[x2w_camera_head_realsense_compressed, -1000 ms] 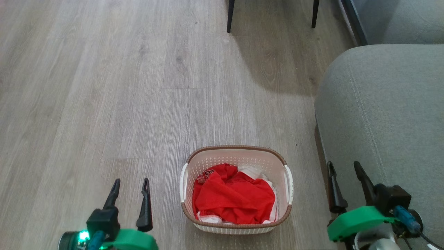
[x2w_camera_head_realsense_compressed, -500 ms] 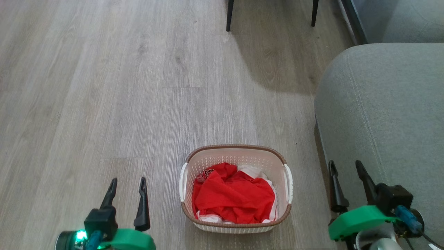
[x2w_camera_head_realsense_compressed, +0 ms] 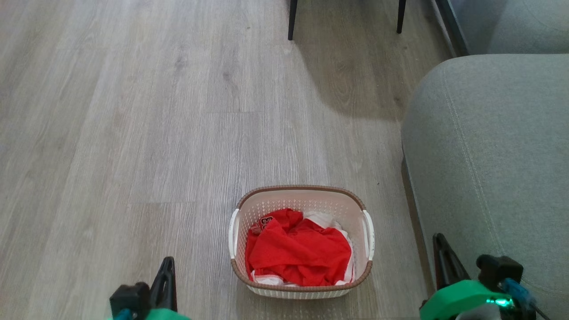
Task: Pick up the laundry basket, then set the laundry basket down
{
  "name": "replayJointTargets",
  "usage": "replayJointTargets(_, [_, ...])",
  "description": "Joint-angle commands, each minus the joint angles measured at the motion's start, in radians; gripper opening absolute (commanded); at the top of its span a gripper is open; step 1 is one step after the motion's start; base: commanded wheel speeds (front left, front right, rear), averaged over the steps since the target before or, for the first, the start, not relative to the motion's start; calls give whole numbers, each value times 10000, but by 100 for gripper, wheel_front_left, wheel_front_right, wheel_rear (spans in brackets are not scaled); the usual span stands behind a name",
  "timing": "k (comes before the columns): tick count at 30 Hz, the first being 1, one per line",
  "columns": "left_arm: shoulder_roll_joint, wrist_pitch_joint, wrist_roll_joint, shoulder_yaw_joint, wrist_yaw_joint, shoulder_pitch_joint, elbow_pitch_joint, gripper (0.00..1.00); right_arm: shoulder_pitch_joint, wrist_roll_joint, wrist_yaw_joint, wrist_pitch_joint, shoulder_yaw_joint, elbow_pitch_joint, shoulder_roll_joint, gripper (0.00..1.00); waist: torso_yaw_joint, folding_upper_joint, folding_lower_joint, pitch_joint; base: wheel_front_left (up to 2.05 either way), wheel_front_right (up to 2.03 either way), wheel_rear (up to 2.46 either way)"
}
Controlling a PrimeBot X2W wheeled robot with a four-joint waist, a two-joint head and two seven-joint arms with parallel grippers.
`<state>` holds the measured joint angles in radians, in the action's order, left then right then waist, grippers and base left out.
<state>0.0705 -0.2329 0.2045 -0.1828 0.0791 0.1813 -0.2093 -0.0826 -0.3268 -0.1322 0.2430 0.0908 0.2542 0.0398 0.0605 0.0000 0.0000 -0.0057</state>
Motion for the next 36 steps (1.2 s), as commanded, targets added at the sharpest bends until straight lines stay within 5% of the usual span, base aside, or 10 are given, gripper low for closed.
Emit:
replayJointTargets(1, [38, 33, 246, 112, -43, -404, 302, 0, 336, -242, 1, -50, -77, -306, 76, 0, -5, 0, 0, 0, 0, 0, 0])
replayJointTargets(36, [122, 916, 4677, 773, -685, -1174, 76, 0, 811, -4301, 5, -955, -462, -246, 245, 0, -189, 0, 0, 27, 0, 0, 0])
